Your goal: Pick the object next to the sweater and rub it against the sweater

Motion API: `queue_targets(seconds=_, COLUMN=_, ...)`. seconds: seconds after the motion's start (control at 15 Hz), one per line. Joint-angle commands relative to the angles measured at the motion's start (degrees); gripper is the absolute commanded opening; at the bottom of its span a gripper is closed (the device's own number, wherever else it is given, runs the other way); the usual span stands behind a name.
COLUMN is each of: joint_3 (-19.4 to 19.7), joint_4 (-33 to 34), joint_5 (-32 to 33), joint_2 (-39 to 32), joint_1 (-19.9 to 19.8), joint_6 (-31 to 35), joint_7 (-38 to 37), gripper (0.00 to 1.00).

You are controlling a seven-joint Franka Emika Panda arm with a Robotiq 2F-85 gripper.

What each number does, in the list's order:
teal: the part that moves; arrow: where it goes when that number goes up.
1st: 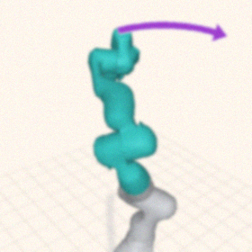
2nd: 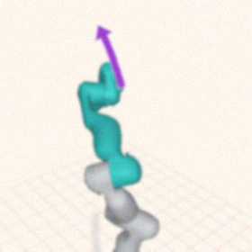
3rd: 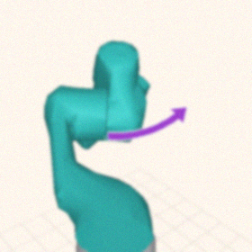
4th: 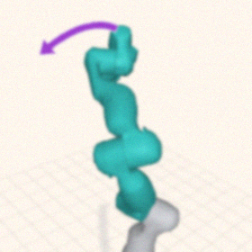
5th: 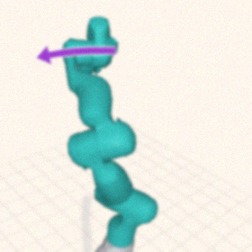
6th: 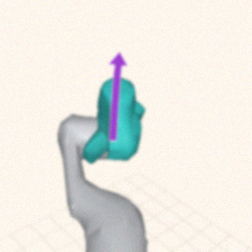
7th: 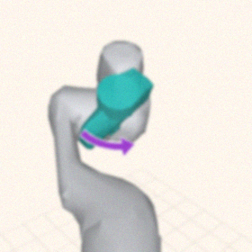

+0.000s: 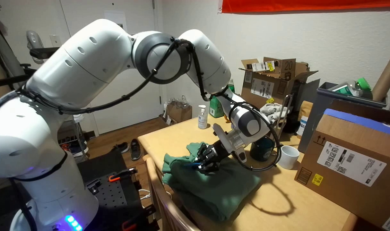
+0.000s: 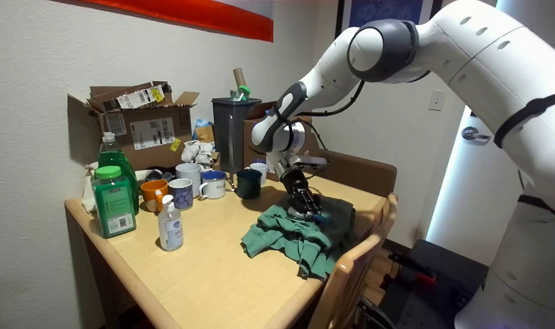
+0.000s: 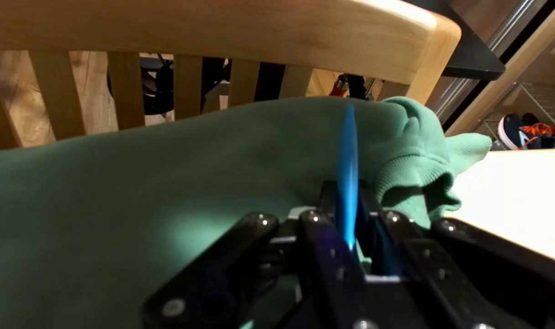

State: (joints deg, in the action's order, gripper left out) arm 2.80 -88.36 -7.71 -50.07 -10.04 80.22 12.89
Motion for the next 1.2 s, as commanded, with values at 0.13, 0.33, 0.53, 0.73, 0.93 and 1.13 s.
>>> queue_targets(seconds=0.13, joint_3=-1.46, joint_4=1.84, joint_5=0.46, joint_2=-1.85, joint_1=2.19, joint_6=-2.95, joint_7=-3.34, gripper=0.03)
queue_targets(seconds=0.33, joint_3=-1.5, joint_4=0.83, joint_5=0.84, joint_2=-1.05, joint_1=3.47, joint_6=-2.4, joint_7=-4.17, gripper=0.03)
queue_targets(seconds=0.53, joint_3=-1.61, joint_4=-0.12, joint_5=1.17, joint_2=0.0, joint_1=4.55, joint_6=-1.89, joint_7=-4.37, gripper=0.03)
queue_targets(seconds=0.73, joint_3=-1.76, joint_4=-0.69, joint_5=1.62, joint_2=0.88, joint_1=5.49, joint_6=-1.56, joint_7=-4.62, gripper=0.03)
queue_targets(seconds=0.93, joint_3=-2.09, joint_4=-1.16, joint_5=1.44, joint_2=1.55, joint_1=6.46, joint_6=-1.31, joint_7=-5.31, gripper=0.03)
queue_targets(seconds=1.13, joint_3=-2.6, joint_4=-1.39, joint_5=1.41, joint_2=1.88, joint_1=7.38, joint_6=-1.06, joint_7=-5.46, gripper=0.03)
